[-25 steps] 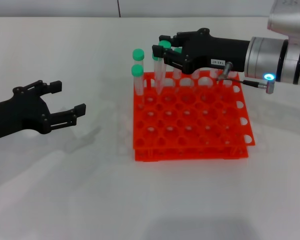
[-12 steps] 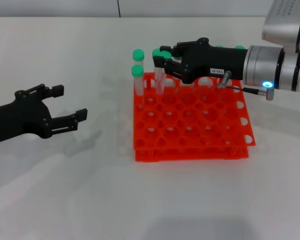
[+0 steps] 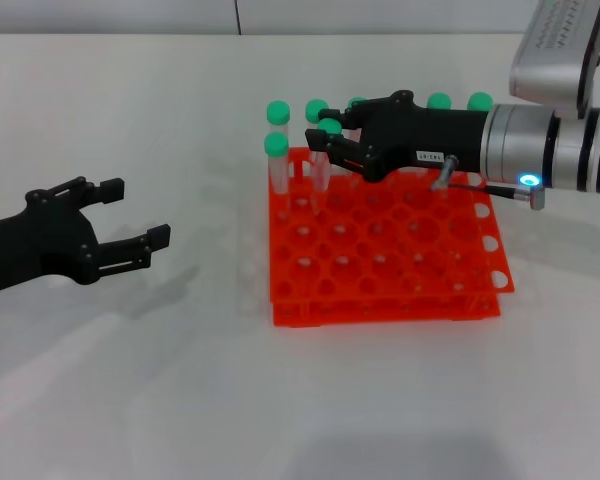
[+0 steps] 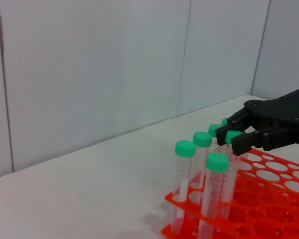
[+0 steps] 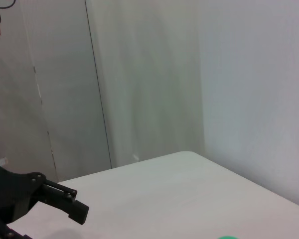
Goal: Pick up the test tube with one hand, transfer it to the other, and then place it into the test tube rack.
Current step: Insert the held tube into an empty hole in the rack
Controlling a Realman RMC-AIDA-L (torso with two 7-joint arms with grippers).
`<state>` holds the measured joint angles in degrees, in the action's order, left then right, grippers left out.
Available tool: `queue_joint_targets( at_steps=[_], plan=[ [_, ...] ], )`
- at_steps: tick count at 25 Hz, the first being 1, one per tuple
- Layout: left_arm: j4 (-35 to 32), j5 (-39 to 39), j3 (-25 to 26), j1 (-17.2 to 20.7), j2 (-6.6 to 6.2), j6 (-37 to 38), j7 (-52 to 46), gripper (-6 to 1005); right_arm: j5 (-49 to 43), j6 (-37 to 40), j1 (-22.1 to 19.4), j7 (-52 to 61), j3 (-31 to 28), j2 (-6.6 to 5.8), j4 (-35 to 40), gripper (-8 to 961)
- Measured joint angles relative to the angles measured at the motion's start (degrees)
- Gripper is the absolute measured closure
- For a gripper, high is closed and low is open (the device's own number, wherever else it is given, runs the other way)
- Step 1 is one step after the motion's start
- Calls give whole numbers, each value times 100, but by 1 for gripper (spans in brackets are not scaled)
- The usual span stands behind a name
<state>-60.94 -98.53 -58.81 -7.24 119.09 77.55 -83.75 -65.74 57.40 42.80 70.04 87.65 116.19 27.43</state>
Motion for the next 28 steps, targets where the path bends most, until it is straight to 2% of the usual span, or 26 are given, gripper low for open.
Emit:
queue_joint_targets(
  at_steps=[6, 27, 28],
  plan=[
    [167, -1, 18, -22, -15, -18, 37, 131, -1, -26, 0, -17, 20, 0, 2, 554],
    [145, 1, 18, -23, -9, 6, 67, 132, 79, -47, -17, -23, 235, 0, 61, 534],
    [144, 3, 19, -23, -8, 6, 67, 133, 79, -45, -17, -20, 235, 0, 61, 491]
  ],
)
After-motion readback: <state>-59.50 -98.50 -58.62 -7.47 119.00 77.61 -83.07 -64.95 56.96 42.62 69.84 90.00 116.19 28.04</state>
